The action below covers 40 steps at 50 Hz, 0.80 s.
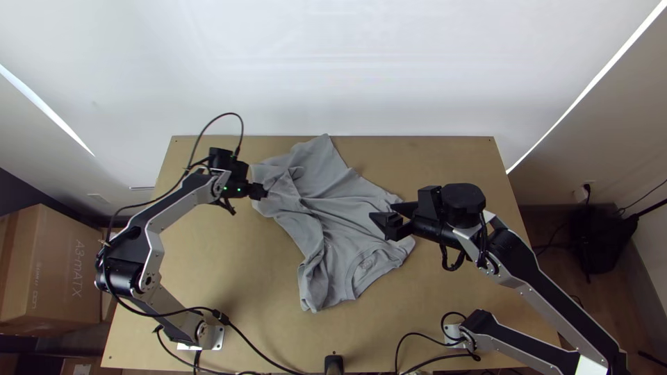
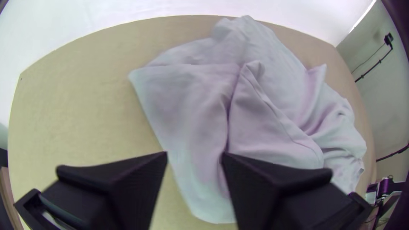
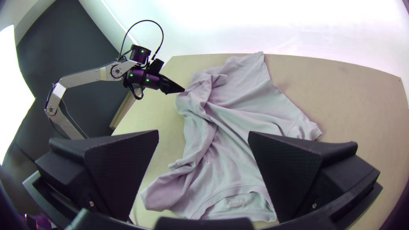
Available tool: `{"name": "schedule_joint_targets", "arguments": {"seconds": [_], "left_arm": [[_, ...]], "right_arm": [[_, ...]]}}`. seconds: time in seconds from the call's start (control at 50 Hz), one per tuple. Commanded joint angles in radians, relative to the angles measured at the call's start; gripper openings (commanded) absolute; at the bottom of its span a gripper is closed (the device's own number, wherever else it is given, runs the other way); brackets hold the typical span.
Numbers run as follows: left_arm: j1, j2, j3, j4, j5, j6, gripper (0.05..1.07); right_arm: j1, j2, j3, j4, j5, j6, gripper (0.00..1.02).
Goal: Fold the t-shirt
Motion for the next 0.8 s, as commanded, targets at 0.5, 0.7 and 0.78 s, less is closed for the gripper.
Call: {"name": "schedule_joint_targets", "arguments": {"seconds": [0.5,0.7,0.78], "left_arm": [[-0.111,0.194,0.507,-0.155,-0.028,-0.003,1.03],[-0.194,0.331,0.625,-0.256,-0.078,0.053,1.01],[-0.206,0.38,0.674,-0.299,-0.078,0.064,0.93]], "right_arm": [[-0.005,0.039,0.001,-0.018,0.006,0.035,0.97],[-0.005,0.043,-0.008,-0.018,0.009,0.044,0.97],[-0.005,0.043,-0.008,-0.016,0.009,0.049,0.97]]}}
